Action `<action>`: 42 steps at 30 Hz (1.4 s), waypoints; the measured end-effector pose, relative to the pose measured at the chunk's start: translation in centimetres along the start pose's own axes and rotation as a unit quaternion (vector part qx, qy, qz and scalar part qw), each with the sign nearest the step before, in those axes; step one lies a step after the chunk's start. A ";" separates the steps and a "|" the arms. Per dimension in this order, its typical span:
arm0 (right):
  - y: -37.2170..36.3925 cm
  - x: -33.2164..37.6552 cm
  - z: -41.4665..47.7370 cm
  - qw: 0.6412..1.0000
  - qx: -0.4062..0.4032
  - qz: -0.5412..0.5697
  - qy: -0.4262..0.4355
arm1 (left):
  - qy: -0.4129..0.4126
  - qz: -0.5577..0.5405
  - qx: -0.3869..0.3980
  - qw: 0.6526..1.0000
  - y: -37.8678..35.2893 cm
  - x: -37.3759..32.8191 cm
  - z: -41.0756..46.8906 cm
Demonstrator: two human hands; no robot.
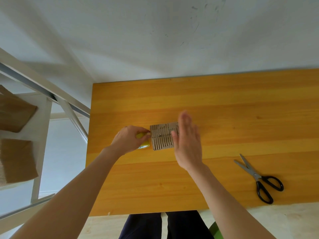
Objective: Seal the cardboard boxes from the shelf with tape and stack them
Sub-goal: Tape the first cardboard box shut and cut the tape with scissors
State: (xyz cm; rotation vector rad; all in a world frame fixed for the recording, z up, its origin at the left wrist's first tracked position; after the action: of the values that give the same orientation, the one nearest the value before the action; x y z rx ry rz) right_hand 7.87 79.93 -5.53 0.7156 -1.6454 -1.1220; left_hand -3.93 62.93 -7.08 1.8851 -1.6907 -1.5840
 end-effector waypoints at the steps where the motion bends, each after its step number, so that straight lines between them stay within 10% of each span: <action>1: -0.3 1.5 -0.4 0.995 0.001 -0.053 0.086 | 0.000 -0.004 -0.002 1.000 0.0 0.0 0.0; 8: -3.5 3.4 -1.7 0.958 0.088 -0.165 0.218 | -0.005 -0.003 -0.010 1.000 0.2 0.1 0.0; 31: -0.1 -3.8 -2.0 0.989 0.065 -0.124 -0.047 | 0.026 0.050 0.021 0.998 0.7 -0.8 0.4; 42: 0.3 -2.3 -2.3 0.987 0.067 -0.138 0.056 | 0.007 -0.008 0.009 1.000 -0.1 -1.6 -0.2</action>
State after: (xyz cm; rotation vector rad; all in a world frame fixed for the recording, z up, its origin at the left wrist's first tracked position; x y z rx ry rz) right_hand 10.85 81.20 -5.95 1.1014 -1.5695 -1.1487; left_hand -3.38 64.08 -6.16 1.9184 -1.6954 -1.5612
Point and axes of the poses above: each hand's wrist, its own z-axis towards the middle knuckle, its own y-axis out of the back of the hand, x = y × z, the point moved 4 cm from there along z, towards the middle knuckle, and after that the axes turned 7 degrees about -z, right-handed, at the moved point
